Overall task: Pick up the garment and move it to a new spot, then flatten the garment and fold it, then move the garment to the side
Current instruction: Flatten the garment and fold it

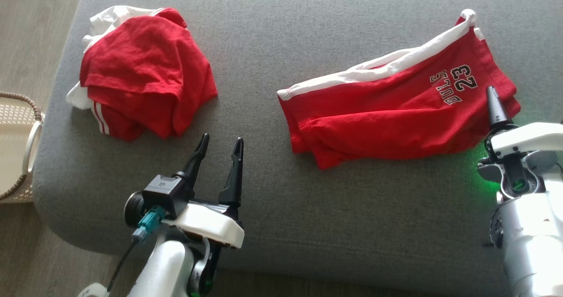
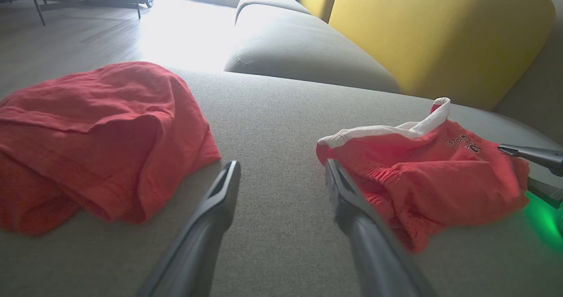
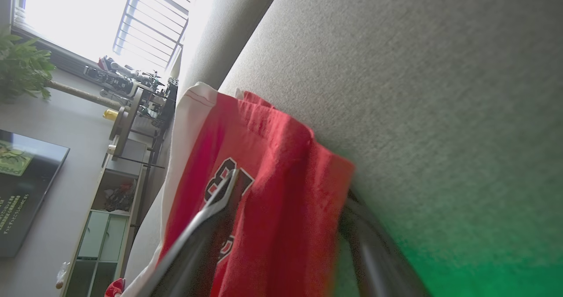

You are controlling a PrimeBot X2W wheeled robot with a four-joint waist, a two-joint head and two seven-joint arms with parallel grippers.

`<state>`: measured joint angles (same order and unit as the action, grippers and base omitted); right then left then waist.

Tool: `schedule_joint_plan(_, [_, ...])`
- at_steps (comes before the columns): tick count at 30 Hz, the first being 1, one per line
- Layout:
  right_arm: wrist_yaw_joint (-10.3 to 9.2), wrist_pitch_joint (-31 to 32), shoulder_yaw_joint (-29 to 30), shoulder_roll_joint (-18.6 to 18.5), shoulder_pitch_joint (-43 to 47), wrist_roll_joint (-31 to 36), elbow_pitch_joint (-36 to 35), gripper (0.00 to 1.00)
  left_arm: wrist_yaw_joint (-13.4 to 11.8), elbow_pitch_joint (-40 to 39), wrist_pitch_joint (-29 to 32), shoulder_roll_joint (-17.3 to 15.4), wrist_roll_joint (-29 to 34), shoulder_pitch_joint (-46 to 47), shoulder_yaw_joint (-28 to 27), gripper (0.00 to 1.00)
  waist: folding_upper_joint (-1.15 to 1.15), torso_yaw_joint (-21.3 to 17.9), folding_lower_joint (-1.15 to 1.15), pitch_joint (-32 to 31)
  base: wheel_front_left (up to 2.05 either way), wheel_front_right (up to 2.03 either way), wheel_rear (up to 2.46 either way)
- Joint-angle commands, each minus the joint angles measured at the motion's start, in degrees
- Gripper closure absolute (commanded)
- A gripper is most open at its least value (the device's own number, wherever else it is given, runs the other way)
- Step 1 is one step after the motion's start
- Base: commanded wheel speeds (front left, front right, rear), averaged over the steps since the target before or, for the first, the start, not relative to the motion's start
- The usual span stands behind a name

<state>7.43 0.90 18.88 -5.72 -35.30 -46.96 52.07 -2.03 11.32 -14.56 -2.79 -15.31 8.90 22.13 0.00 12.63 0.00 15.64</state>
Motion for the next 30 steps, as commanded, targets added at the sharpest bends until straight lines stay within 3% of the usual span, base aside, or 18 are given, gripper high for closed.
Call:
schedule_joint_plan(1, [0.06,0.8,-2.2,2.8,-1.0,-0.4,1.3,0.00,-0.4,-1.9,-0.4,-0.1,-0.5,2.1,-1.2,0.00,0.00,0.2,0.00,0.1,0.00,0.00,0.00])
schedule_joint_plan(11, [0.06,1.6,-3.1,2.8,-4.9,1.2,6.2,0.00,-1.1,-3.1,-0.4,-0.1,-3.2,2.4,-1.3,0.00,0.00,1.1,0.00,1.2,0.00,0.00,0.00])
schedule_joint_plan(12, [0.06,1.5,-2.9,2.8,-5.2,1.5,6.7,0.16,-1.1,-3.4,-0.4,-0.1,-3.4,2.6,-1.2,0.00,0.00,1.1,0.00,1.2,0.00,0.00,0.00])
schedule_joint_plan(13, [0.06,1.2,-2.7,2.8,-5.4,1.9,7.1,0.68,-1.2,-3.5,-0.4,-0.1,-3.5,2.8,-1.0,0.00,0.00,1.2,0.00,1.2,0.00,0.00,0.00])
schedule_joint_plan(14, [0.06,0.5,-2.5,2.8,-5.6,2.3,7.5,1.00,-1.2,-3.6,-0.4,-0.1,-3.6,3.0,-0.9,0.00,0.00,1.1,0.00,1.1,0.00,0.00,0.00])
schedule_joint_plan(30, [0.06,-11.8,2.3,2.2,-4.8,4.2,11.8,1.00,-0.4,-2.4,-0.4,-0.1,-2.1,1.9,-2.2,0.00,0.00,-2.9,0.00,-3.0,0.00,0.00,0.00])
